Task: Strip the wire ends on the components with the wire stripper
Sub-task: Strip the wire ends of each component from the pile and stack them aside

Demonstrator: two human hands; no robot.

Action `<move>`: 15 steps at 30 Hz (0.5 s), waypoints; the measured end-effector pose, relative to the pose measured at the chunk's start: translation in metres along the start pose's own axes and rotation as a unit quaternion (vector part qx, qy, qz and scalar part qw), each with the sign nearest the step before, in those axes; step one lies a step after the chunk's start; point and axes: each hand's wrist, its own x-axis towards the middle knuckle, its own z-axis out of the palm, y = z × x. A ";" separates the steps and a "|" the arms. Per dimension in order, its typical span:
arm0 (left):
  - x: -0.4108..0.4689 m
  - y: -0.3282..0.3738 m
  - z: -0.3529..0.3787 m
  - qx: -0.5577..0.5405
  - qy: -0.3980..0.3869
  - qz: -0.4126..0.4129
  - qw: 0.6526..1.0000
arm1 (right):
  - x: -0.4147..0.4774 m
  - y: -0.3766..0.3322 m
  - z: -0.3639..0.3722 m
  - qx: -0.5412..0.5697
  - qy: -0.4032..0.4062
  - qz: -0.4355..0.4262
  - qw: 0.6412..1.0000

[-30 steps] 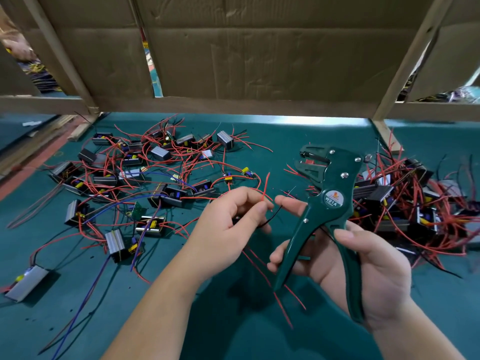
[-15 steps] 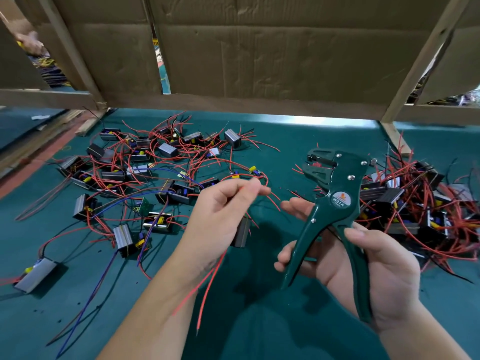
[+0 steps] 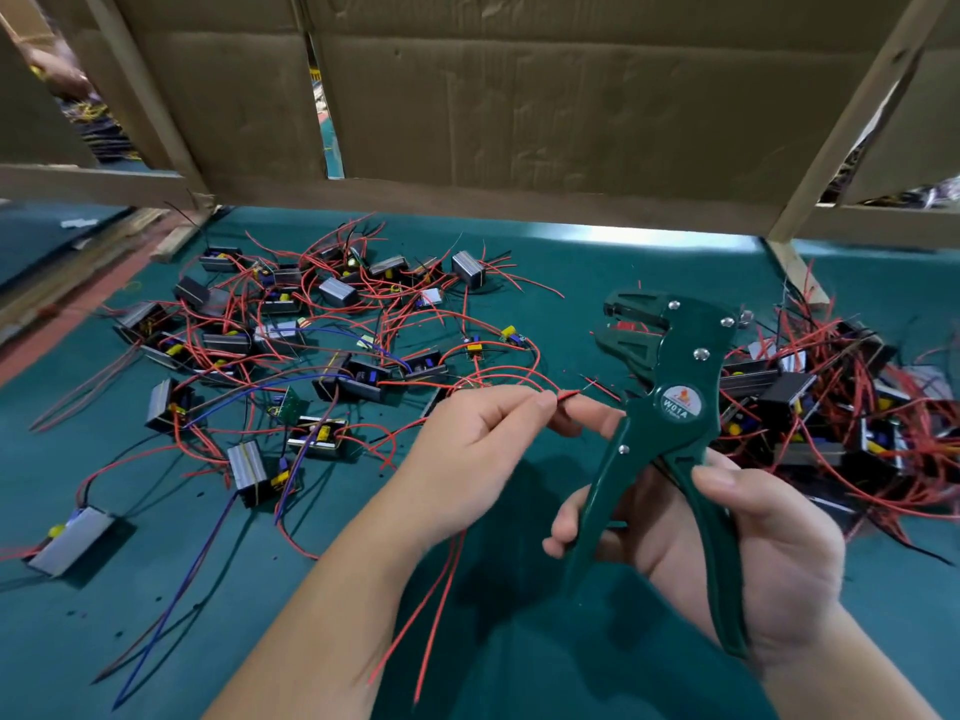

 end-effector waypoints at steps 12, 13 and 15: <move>0.003 -0.002 -0.003 -0.075 0.042 0.020 0.996 | 0.001 -0.001 -0.002 -0.010 0.047 -0.020 0.999; 0.003 -0.002 -0.003 -0.099 0.044 0.020 0.994 | 0.001 -0.002 -0.002 -0.010 0.052 -0.023 0.998; 0.003 -0.004 -0.001 -0.124 0.054 0.016 0.991 | 0.001 -0.002 -0.002 -0.010 0.056 -0.026 0.998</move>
